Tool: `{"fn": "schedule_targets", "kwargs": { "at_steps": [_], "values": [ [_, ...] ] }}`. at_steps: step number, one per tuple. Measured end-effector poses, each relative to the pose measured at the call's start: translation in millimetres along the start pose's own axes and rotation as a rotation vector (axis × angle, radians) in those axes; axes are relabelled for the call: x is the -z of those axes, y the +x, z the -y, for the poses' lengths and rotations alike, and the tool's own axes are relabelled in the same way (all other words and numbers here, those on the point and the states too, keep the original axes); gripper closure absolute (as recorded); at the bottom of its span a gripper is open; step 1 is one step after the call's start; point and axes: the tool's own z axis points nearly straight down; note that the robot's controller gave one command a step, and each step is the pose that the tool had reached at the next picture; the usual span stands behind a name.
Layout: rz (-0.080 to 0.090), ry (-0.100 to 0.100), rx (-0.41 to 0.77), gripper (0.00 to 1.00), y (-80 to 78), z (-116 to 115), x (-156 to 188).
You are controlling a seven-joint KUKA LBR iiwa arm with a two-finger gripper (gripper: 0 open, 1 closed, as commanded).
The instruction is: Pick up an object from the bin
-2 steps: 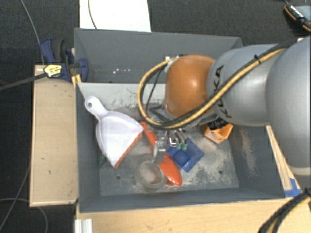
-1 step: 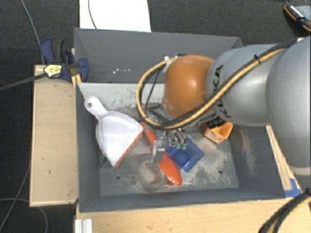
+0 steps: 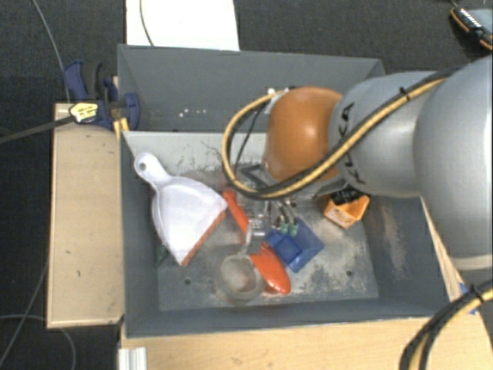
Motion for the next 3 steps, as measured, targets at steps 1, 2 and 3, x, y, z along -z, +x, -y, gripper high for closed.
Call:
{"fn": "schedule_targets", "kwargs": {
  "at_steps": [1, 2, 3],
  "values": [
    [0.003, -0.002, 0.071, 0.00, 20.5, 44.6, -20.1],
    [0.004, -0.003, -0.024, 0.00, -6.7, 7.3, -40.0],
    [0.013, 0.001, 0.049, 0.00, -9.2, 98.8, 4.8]
  ]
}}
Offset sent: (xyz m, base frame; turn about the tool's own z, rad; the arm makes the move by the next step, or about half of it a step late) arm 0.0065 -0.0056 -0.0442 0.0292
